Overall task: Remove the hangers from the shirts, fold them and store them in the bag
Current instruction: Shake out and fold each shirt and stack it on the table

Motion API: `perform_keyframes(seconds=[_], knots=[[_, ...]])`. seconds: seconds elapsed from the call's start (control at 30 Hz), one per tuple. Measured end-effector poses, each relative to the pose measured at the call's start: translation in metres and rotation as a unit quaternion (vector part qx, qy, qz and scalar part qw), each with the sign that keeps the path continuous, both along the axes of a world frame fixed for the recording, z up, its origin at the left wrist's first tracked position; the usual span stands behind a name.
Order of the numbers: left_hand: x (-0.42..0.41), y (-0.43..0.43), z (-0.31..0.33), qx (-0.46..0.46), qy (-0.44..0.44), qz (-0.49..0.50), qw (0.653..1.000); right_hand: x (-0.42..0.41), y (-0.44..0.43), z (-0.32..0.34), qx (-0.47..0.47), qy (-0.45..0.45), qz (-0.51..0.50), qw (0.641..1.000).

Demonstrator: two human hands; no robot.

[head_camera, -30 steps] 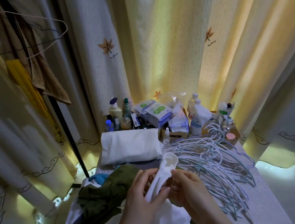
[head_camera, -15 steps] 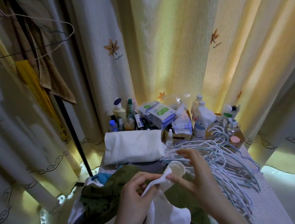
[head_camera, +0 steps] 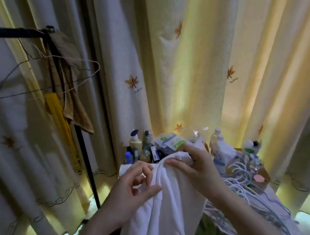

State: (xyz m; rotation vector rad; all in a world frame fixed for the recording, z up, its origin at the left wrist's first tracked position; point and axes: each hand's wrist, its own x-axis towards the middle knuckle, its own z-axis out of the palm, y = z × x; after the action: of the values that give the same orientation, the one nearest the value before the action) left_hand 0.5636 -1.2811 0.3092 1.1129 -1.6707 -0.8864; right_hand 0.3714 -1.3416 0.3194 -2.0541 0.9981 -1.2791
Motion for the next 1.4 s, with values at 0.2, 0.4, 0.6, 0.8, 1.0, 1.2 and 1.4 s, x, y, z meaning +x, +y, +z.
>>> perform_keyframes(seconds=[0.2,0.4,0.6,0.8,1.0,1.2,1.4], knots=[[0.022,-0.023,0.063,-0.123,-0.044,0.077,0.988,-0.001,-0.022,0.115,-0.137,0.009,-0.023,0.99],[-0.006,-0.04,0.107,-0.18,0.001,0.086,0.98,0.007,-0.021,0.18,-0.24,0.096,-0.006,0.966],[-0.025,-0.04,0.116,-0.151,0.088,0.016,0.985,-0.001,-0.019,0.217,-0.338,0.146,-0.037,0.929],[-0.029,-0.044,0.089,-0.042,0.011,0.047,0.998,-0.024,-0.022,0.24,-0.385,0.138,-0.108,0.906],[-0.006,-0.066,0.073,-0.018,-0.068,0.088,0.994,-0.066,-0.026,0.253,-0.335,0.095,-0.154,0.925],[0.032,-0.071,0.127,-0.177,0.047,0.083,0.98,-0.103,-0.041,0.238,-0.238,0.084,-0.206,0.945],[0.017,-0.074,0.135,-0.211,0.183,0.106,0.954,-0.112,-0.044,0.239,-0.23,0.039,-0.214,0.949]])
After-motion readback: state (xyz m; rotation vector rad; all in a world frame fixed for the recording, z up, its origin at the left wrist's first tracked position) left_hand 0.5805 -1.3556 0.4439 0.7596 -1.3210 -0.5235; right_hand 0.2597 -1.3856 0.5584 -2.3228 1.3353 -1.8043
